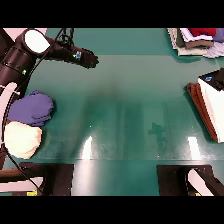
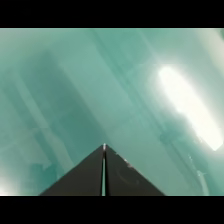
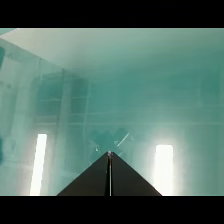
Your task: Fold the shirts.
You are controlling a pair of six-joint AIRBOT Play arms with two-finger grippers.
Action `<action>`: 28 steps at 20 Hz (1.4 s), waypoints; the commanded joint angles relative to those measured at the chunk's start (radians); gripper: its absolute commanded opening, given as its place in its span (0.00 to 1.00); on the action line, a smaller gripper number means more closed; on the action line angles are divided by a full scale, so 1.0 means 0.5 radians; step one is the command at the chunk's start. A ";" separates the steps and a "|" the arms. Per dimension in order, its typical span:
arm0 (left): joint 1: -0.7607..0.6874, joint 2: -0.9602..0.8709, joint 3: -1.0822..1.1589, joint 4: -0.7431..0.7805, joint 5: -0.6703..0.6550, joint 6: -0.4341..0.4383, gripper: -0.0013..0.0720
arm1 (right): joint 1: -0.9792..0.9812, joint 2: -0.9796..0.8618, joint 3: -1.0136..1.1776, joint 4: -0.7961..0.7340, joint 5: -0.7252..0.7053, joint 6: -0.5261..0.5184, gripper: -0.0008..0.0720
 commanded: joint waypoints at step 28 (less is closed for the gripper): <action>1.025 0.363 -0.083 0.676 -0.987 -0.175 0.05 | 0.004 0.002 -0.001 0.003 0.135 0.000 0.04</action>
